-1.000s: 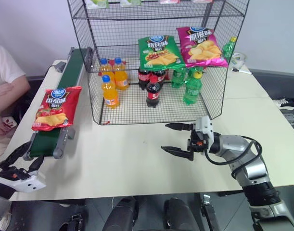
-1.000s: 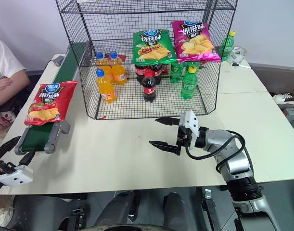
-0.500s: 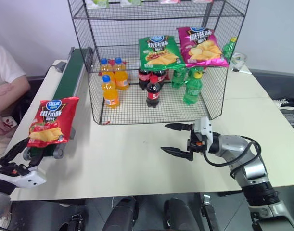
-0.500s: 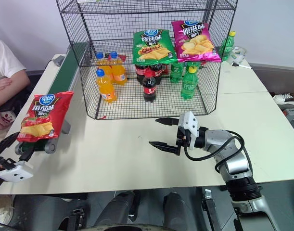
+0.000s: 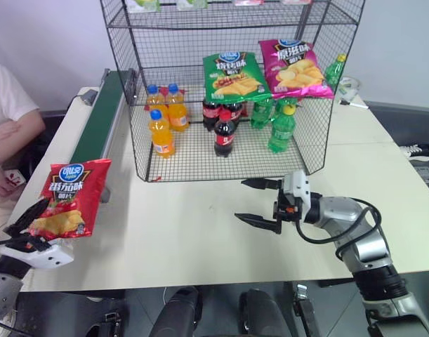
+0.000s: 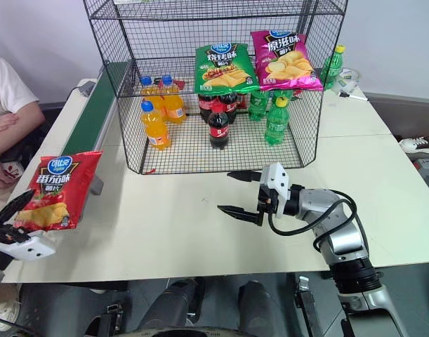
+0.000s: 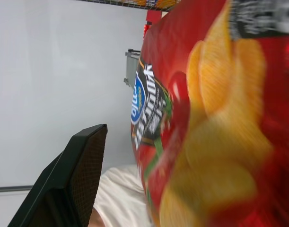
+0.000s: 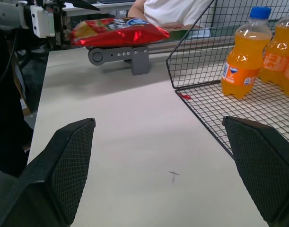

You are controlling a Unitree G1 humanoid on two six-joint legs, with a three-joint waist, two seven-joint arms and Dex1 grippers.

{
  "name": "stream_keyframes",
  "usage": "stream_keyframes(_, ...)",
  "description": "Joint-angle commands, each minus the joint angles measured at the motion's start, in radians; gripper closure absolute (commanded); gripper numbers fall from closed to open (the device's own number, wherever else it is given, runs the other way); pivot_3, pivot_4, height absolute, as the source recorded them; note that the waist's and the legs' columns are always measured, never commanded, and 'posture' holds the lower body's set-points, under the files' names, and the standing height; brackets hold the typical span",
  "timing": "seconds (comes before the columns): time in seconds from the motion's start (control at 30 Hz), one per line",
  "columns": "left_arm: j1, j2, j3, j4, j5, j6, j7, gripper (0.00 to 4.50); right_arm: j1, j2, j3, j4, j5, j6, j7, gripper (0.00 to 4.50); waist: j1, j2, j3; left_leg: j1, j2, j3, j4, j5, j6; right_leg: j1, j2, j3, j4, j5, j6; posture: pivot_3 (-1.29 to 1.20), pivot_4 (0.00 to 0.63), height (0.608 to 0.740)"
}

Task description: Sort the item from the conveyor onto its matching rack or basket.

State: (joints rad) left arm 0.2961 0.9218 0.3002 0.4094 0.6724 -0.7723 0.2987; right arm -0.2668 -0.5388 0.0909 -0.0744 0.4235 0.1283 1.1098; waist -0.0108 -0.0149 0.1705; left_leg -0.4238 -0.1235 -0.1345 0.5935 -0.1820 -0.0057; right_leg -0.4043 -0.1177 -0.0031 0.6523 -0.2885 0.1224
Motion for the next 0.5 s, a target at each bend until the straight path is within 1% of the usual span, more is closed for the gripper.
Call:
stream_keyframes(0.03, -0.013, 0.015, -0.007, -0.002, -0.081, -0.008, -0.045, 0.7, -0.014, 0.003, -0.023, -0.004, 0.002, -0.024, -0.001, 0.0, 0.0, 0.0, 0.0, 0.0, 0.0, 0.0, 0.0, 0.0, 0.0, 0.0, 0.0, 0.0, 0.0, 0.0, 0.0, 0.0, 0.15, 0.74)
stream_keyframes(0.07, -0.016, 0.012, -0.01, -0.002, -0.103, -0.002, -0.066, 1.19, -0.015, 0.003, -0.024, -0.003, 0.001, -0.025, -0.001, 0.0, 0.0, 0.0, 0.0, 0.0, 0.0, 0.0, 0.0, 0.0, 0.0, 0.0, 0.0, 0.0, 0.0, 0.0, 0.0, 0.0, 0.15, 0.74)
stream_keyframes(0.1, -0.02, 0.01, -0.01, -0.007, -0.113, 0.0, -0.073, 1.48, -0.015, 0.002, -0.026, -0.002, 0.002, -0.024, 0.0, 0.0, 0.0, 0.0, 0.0, 0.0, 0.0, 0.0, 0.0, 0.0, 0.0, 0.0, 0.0, 0.0, 0.001, 0.0, 0.0, 0.0, 0.15, 0.74)
stream_keyframes(0.17, -0.025, 0.012, -0.01, -0.016, -0.113, 0.008, -0.08, 2.41, -0.017, 0.003, -0.029, 0.002, -0.001, -0.03, -0.003, 0.0, 0.0, 0.0, 0.0, 0.0, 0.0, 0.0, 0.0, 0.0, 0.0, 0.0, 0.0, 0.0, 0.001, 0.0, 0.0, 0.0, 0.15, 0.74)
stream_keyframes(0.2, -0.027, 0.011, -0.006, -0.021, -0.11, 0.013, -0.077, 3.0, -0.017, 0.004, -0.029, 0.004, -0.002, -0.033, -0.003, 0.0, 0.0, 0.0, 0.0, 0.0, 0.0, 0.0, 0.0, 0.0, 0.0, 0.0, 0.0, 0.0, 0.001, 0.0, 0.0, 0.0, 0.15, 0.74)
stream_keyframes(0.23, -0.029, 0.011, -0.006, -0.023, -0.114, 0.017, -0.084, 3.42, -0.018, 0.003, -0.029, 0.007, -0.005, -0.037, -0.003, 0.0, 0.0, 0.0, 0.0, 0.0, 0.0, 0.0, 0.0, 0.0, 0.0, 0.0, 0.0, 0.0, 0.001, 0.0, 0.0, 0.0, 0.15, 0.74)
stream_keyframes(0.3, -0.035, 0.011, -0.004, -0.03, -0.123, 0.022, -0.092, 4.45, -0.019, 0.003, -0.028, 0.011, -0.007, -0.043, -0.003, 0.0, 0.0, 0.0, 0.0, 0.0, 0.0, 0.0, 0.0, 0.0, 0.0, 0.0, 0.0, 0.0, 0.001, 0.0, 0.0, 0.0, 0.15, 0.74)
stream_keyframes(0.4, -0.038, 0.011, -0.003, -0.04, -0.129, 0.029, -0.098, 4.45, -0.022, 0.005, -0.029, 0.016, -0.007, -0.049, -0.005, 0.0, 0.0, 0.0, 0.0, 0.0, 0.0, 0.0, 0.0, 0.0, 0.0, 0.0, 0.0, 0.0, 0.001, 0.0, 0.0, 0.0, 0.15, 0.74)
stream_keyframes(0.5, -0.047, 0.004, 0.026, -0.093, -0.171, 0.048, -0.117, 4.45, -0.027, 0.009, -0.038, 0.027, -0.021, -0.082, -0.019, 0.0, 0.0, 0.0, 0.0, 0.0, 0.0, 0.0, 0.001, 0.0, 0.0, 0.0, 0.0, 0.0, 0.001, 0.0, 0.0, 0.0, 0.15, 0.74)
